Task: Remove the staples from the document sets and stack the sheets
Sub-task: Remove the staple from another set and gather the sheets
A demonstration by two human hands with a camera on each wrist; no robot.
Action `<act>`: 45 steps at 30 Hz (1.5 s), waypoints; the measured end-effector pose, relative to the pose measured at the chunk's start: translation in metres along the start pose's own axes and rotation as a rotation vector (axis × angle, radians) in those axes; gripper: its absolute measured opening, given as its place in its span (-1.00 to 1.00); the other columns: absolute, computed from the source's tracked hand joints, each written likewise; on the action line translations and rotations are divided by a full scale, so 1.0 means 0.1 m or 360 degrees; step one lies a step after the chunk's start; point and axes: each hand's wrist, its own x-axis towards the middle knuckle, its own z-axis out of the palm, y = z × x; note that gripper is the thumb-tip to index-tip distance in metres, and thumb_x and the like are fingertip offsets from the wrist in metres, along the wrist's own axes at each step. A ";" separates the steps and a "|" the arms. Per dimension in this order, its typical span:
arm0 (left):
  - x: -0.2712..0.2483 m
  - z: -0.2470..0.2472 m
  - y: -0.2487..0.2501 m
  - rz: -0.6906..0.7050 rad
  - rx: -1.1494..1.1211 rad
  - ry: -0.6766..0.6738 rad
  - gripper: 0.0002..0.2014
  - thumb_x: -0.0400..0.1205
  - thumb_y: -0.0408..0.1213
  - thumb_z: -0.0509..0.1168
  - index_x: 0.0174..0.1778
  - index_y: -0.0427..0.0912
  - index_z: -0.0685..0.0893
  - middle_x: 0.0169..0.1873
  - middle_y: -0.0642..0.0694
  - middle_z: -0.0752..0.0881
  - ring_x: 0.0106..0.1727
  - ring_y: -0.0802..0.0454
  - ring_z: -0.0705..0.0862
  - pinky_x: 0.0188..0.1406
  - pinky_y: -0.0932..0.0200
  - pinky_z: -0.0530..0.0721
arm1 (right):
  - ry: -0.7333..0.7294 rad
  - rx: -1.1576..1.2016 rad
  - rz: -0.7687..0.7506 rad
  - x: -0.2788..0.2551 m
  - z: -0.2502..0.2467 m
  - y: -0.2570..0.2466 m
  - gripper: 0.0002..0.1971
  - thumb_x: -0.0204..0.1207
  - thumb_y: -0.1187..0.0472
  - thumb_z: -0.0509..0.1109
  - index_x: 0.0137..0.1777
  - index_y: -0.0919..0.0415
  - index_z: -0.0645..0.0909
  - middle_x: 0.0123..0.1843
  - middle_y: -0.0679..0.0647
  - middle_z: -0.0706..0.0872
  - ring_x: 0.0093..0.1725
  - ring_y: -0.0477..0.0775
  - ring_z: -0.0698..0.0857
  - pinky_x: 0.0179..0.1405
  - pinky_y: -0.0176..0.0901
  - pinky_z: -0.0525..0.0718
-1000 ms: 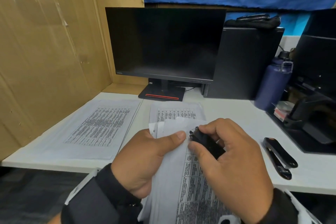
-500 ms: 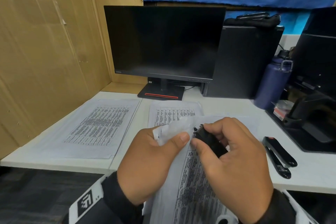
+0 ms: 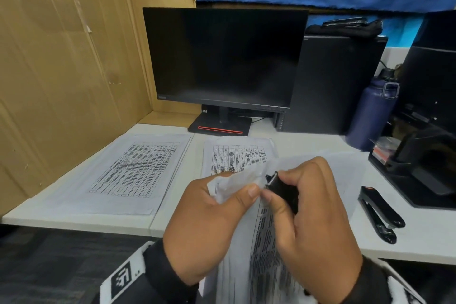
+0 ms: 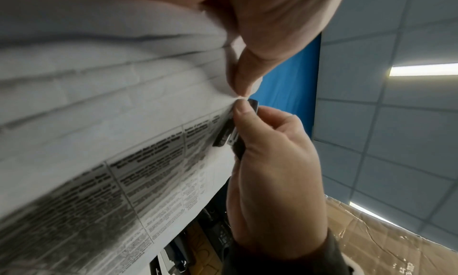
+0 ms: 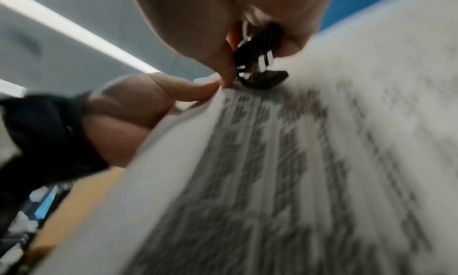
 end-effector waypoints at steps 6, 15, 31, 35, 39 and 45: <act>0.01 0.00 -0.07 -0.0057 -0.0107 0.0025 -0.69 0.55 -0.09 0.53 0.06 -0.25 0.86 0.02 -0.51 0.82 0.13 -0.57 0.76 0.30 -0.59 0.66 | -0.0190 0.0578 0.0573 0.04 -0.01 0.03 -0.75 0.47 -0.02 0.47 0.00 -0.09 0.43 -0.11 0.00 0.66 -0.07 0.02 0.69 -0.05 0.00 0.68; 0.08 -0.04 0.03 -0.0366 -0.0583 -0.0060 -0.75 0.53 -0.42 0.54 0.08 -0.46 0.84 0.00 -0.52 0.84 -0.05 -0.36 0.87 -0.02 -0.15 0.87 | -0.0160 0.0049 0.0118 0.05 -0.04 0.01 -0.73 0.45 0.21 0.51 -0.03 0.03 0.44 -0.10 -0.14 0.45 -0.10 -0.18 0.55 -0.11 -0.47 0.48; 0.01 0.12 -0.20 -0.0322 -0.0404 0.0314 -0.87 0.54 -0.32 0.57 -0.07 -0.30 0.88 -0.08 -0.41 0.88 0.02 -0.40 0.87 0.23 -0.36 0.78 | -0.0100 0.0259 0.0297 -0.11 0.16 0.06 -0.70 0.46 0.22 0.51 -0.02 -0.01 0.41 -0.09 -0.12 0.50 -0.05 -0.18 0.58 -0.08 -0.55 0.47; -0.01 0.14 -0.18 -0.0381 -0.0538 0.0316 -0.87 0.57 -0.39 0.47 -0.10 -0.39 0.88 -0.10 -0.41 0.88 -0.02 -0.31 0.89 0.07 -0.09 0.83 | -0.0058 0.0140 0.0133 -0.14 0.20 0.08 -0.72 0.49 0.26 0.47 0.03 0.05 0.41 -0.06 -0.10 0.41 -0.05 -0.20 0.52 -0.04 -0.53 0.44; 0.00 0.15 -0.21 -0.0422 -0.0533 0.0356 -0.82 0.49 -0.32 0.51 -0.15 -0.40 0.88 -0.13 -0.43 0.88 -0.06 -0.33 0.89 0.12 -0.16 0.80 | -0.0065 0.0237 0.0272 -0.14 0.19 0.09 -0.73 0.49 0.20 0.49 0.00 0.01 0.42 -0.07 -0.08 0.50 -0.04 -0.19 0.58 -0.08 -0.53 0.47; 0.05 0.09 -0.21 -0.0476 -0.0602 0.0311 -0.65 0.45 -0.28 0.54 0.04 -0.46 0.84 -0.02 -0.47 0.86 0.06 -0.39 0.87 0.24 -0.27 0.78 | -0.0143 0.0595 0.0678 -0.11 0.22 0.12 -0.73 0.47 -0.04 0.50 0.04 -0.18 0.46 -0.04 -0.07 0.67 -0.01 -0.04 0.69 0.02 -0.14 0.65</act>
